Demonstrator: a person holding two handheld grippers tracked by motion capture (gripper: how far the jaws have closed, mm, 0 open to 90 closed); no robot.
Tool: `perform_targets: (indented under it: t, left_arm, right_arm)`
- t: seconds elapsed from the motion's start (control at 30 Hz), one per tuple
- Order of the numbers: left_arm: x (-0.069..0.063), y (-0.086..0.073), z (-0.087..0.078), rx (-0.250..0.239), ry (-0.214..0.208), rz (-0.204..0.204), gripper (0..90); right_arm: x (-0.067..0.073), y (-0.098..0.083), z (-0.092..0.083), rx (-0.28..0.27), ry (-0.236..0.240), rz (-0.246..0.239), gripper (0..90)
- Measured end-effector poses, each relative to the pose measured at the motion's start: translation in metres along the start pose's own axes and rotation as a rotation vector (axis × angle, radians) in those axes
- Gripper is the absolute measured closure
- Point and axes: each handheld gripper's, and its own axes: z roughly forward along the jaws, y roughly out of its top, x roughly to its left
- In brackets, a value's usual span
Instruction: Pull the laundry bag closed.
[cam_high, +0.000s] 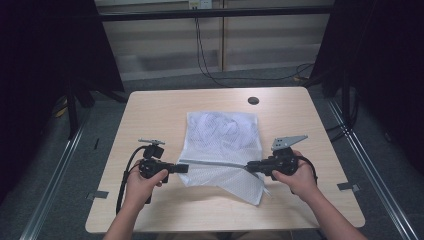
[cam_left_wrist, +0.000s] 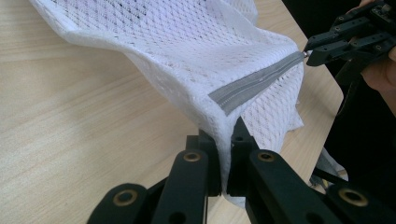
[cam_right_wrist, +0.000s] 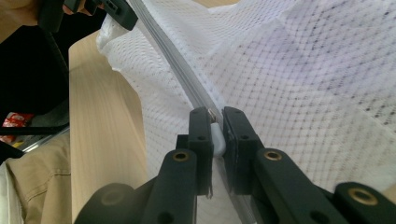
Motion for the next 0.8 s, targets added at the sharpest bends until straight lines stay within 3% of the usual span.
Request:
perform_targets:
  t: [0.8]
  left_arm:
    - [0.0, 0.0, 0.0, -0.001, 0.0, -0.006, 88.2]
  right_arm:
    - [-0.008, -0.013, -0.017, 0.009, -0.027, 0.009, 82.6]
